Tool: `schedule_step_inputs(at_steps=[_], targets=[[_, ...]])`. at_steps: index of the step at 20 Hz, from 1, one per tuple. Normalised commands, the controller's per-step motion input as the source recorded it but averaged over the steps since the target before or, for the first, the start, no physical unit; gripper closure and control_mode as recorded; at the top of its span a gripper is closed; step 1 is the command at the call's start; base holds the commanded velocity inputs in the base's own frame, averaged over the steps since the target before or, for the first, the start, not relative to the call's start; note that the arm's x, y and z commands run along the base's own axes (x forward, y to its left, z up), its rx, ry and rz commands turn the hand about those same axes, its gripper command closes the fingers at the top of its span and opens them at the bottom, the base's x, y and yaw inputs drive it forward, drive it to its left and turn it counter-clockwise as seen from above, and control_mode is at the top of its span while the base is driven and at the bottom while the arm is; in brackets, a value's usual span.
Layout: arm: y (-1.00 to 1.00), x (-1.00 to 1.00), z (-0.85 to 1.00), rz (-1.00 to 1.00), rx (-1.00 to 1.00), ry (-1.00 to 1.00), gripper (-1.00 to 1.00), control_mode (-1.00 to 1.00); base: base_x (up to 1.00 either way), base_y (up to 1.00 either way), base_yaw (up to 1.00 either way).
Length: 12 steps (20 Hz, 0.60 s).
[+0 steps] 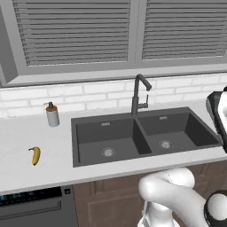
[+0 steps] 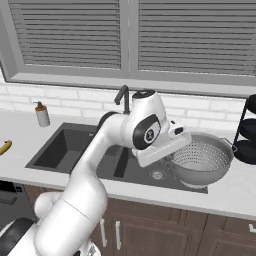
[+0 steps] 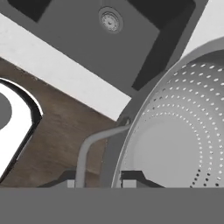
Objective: Put the colander in the sink, put the banana in the colander, and turn on the sink faucet and pour water over the colander.
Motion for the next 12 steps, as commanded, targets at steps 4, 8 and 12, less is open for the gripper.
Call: schedule_step_inputs(at_steps=[4, 8, 12], targets=[[1.00, -0.13, 0.39, 0.37, -0.08, 0.00, 1.00, -1.00, 0.00, 0.00, 0.00], [0.93, -0.13, 0.36, 0.36, 0.01, 0.08, 1.00, -1.00, 0.00, 0.00, 0.00], [1.00, -0.19, 0.21, 0.27, 0.02, 0.02, 1.00, -1.00, 0.00, 0.00, 0.00]])
